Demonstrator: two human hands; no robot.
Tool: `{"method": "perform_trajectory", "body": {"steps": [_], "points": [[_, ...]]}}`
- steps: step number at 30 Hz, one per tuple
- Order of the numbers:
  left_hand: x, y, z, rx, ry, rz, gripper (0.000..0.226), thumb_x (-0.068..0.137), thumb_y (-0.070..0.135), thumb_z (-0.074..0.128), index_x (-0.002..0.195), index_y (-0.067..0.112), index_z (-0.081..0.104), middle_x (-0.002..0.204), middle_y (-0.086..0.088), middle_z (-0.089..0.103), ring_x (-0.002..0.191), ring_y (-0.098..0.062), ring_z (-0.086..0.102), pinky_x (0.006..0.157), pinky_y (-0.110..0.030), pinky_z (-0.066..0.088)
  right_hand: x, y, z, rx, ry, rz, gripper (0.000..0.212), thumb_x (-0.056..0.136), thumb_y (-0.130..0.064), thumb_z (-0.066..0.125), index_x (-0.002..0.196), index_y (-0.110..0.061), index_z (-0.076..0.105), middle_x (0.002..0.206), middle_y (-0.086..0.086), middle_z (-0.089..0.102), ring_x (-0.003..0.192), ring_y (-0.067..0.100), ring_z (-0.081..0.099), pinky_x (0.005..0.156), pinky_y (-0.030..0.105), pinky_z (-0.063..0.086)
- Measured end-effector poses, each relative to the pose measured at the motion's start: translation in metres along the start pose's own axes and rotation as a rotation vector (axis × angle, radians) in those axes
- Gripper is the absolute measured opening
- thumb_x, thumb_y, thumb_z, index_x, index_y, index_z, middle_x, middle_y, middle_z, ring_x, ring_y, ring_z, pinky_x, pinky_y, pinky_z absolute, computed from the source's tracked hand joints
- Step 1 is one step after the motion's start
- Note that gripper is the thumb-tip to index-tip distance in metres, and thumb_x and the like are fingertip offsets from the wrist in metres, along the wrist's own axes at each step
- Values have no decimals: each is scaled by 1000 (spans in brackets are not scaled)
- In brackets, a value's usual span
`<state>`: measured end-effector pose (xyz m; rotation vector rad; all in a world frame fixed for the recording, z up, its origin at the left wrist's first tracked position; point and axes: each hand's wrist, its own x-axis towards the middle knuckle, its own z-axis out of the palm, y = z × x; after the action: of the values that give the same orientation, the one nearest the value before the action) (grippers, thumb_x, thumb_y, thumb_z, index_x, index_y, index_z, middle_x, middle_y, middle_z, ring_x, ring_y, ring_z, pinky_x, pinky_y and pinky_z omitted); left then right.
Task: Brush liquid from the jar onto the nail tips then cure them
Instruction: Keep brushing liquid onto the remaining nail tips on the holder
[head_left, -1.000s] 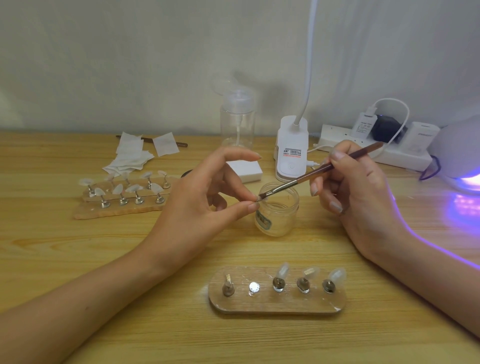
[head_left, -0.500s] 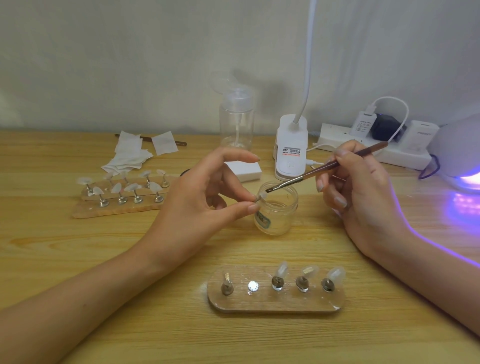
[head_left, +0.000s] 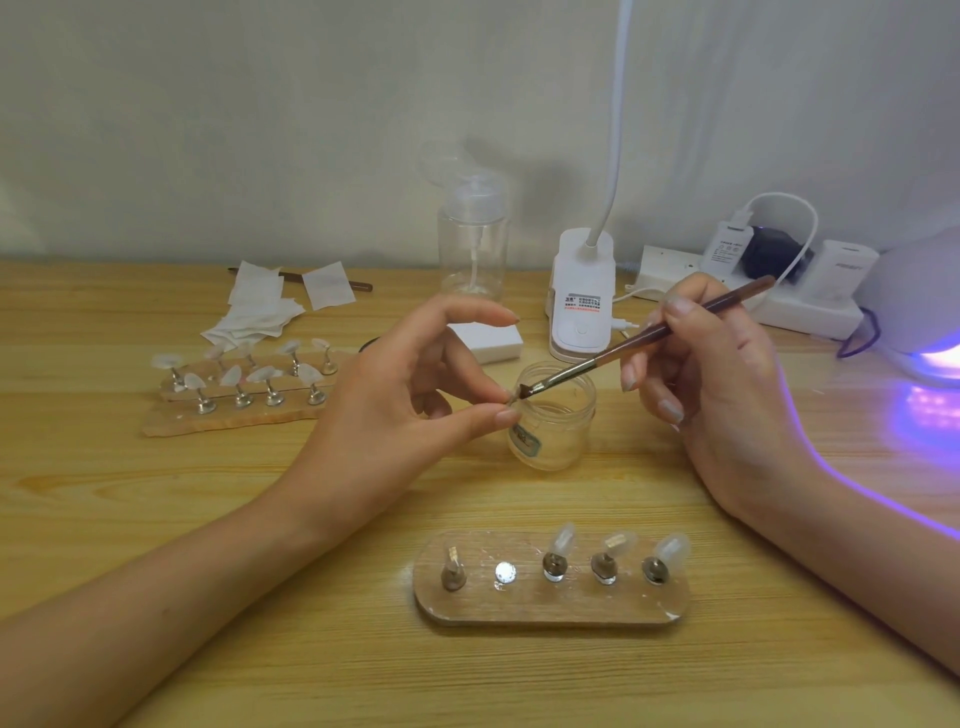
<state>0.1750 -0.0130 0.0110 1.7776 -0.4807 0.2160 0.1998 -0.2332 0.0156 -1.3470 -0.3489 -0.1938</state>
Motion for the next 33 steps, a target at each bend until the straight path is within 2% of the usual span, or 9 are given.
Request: {"method": "perform_trajectory", "body": {"steps": [5,8,11,15,20,25,27,30,33], "points": [[0,1,0,-2,-3,1,50,76,15,80,121,25,61,76,2,67,81,-11,71,66,-53,51,0,2,-3,11,82,39,24,103,-17,40,79,-19,44,56,5,59,36,9,31,38,18,26],[0,1,0,-1,-6,4,50,76,15,80,121,26,61,76,3,67,81,-11,71,65,-51,50,1,1,-2,52,33,7,18,97,-23,44,80,-19,44,57,5,61,36,9,32,39,17,28],[0,1,0,-2,-3,7,49,75,20,78,121,26,61,76,4,67,82,-12,72,65,-51,50,0,1,-1,-20,34,33,20,101,-22,44,81,-17,45,59,7,62,38,11,33,40,17,30],[-1,1,0,-4,-3,11,49,74,23,77,121,26,61,77,4,68,81,-11,71,65,-49,50,0,1,-2,2,100,52,26,103,-19,41,77,-22,46,56,4,60,36,9,31,37,20,21],[0,-2,-1,24,-3,34,47,81,15,80,121,28,61,80,3,68,84,-13,71,63,-50,50,-1,0,0,-7,13,11,19,97,-24,45,79,-19,45,60,6,63,39,12,33,40,17,30],[1,-5,-2,15,-7,39,47,83,8,80,122,27,62,79,4,68,86,-14,71,59,-48,49,0,0,-3,-32,100,30,25,102,-19,42,78,-21,45,57,4,60,37,11,31,37,23,18],[1,-5,-2,16,-10,48,46,82,12,77,122,28,61,79,5,68,86,-14,71,58,-46,49,-1,0,-2,13,59,-11,19,98,-23,43,79,-20,44,57,4,60,37,10,31,39,24,19],[1,-5,-3,20,-11,56,47,83,10,77,123,28,61,80,3,68,85,-15,70,59,-47,48,-2,0,0,-1,-1,-7,18,96,-24,44,79,-20,46,60,6,62,39,10,33,40,17,28],[1,-5,-3,26,-8,56,48,85,5,77,123,28,61,80,3,68,86,-15,71,60,-50,48,-1,2,-2,-55,75,44,25,101,-20,43,77,-22,47,59,5,62,40,11,34,38,18,25]]}}
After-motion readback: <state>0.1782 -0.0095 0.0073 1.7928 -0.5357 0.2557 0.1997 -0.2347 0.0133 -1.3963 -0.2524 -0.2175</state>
